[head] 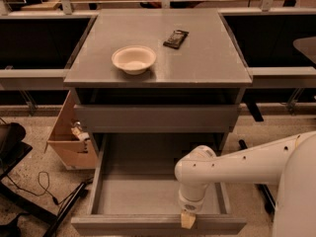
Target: Open middle drawer
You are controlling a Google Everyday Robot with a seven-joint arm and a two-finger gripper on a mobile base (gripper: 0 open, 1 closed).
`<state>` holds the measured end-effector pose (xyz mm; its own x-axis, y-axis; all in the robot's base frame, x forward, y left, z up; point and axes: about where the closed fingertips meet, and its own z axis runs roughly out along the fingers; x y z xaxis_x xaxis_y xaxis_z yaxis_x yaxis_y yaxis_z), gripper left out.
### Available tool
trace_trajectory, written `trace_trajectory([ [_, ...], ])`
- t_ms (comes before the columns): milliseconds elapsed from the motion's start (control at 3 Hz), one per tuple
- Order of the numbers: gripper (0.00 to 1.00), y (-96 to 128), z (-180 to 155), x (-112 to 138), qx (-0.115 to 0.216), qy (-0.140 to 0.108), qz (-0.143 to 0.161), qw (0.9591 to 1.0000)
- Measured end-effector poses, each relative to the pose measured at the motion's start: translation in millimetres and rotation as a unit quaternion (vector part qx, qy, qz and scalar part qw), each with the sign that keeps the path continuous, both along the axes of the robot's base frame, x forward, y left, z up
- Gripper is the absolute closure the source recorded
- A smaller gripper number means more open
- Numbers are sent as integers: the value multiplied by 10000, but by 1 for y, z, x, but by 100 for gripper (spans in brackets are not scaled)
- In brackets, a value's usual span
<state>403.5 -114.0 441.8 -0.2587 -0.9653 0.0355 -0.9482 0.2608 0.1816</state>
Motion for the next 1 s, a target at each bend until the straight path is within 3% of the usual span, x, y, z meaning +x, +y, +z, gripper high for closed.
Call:
trace_trajectory([
  [333,100,-5,-2,-13,-39,33,-73,10000],
  [1000,58,-5,-2,-13,-39,33,-73,10000],
])
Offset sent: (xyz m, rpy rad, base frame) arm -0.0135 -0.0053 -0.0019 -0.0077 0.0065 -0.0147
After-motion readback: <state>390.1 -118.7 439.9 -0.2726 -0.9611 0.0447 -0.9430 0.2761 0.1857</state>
